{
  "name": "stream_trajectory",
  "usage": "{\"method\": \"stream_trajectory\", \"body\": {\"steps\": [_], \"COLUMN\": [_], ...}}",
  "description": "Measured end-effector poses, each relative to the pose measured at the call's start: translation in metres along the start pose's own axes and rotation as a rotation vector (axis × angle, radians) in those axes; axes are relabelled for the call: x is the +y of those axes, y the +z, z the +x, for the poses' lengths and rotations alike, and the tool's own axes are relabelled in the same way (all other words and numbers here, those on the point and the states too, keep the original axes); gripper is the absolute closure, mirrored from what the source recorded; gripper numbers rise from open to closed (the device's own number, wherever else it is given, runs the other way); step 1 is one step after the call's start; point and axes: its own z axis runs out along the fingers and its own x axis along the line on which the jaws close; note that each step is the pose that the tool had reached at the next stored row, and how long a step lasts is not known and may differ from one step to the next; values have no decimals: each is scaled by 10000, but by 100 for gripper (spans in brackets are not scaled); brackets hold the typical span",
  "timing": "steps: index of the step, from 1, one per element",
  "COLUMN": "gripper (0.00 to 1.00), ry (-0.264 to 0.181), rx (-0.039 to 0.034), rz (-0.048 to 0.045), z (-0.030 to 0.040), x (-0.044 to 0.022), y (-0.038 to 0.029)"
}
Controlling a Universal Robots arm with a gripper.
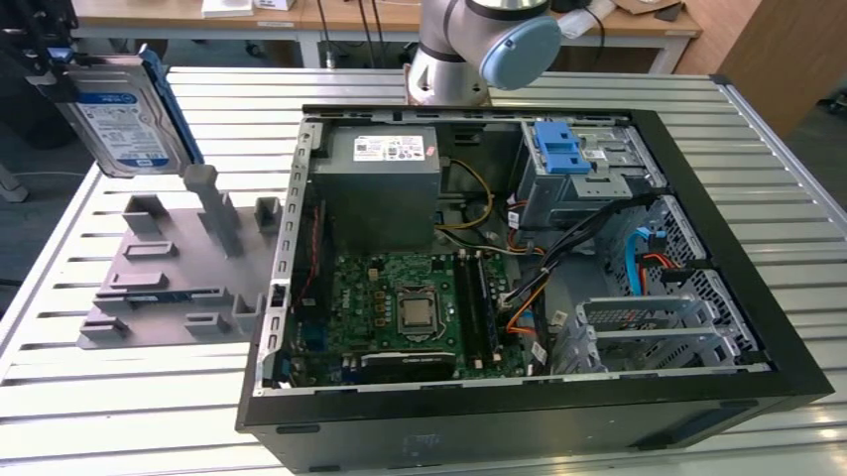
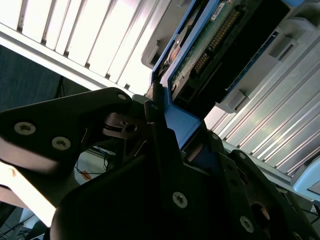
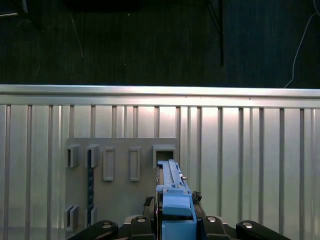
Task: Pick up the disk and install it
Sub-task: 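Pick up the disk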
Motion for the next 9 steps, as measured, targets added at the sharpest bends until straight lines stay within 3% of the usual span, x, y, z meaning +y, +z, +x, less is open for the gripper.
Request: {"method": "stream_trajectory", "body": {"steps": [9], "gripper": [64], "ry": [0], "rx": [0], "rz": [1], "z": [-1], "x": [0], "y": [-22]}}
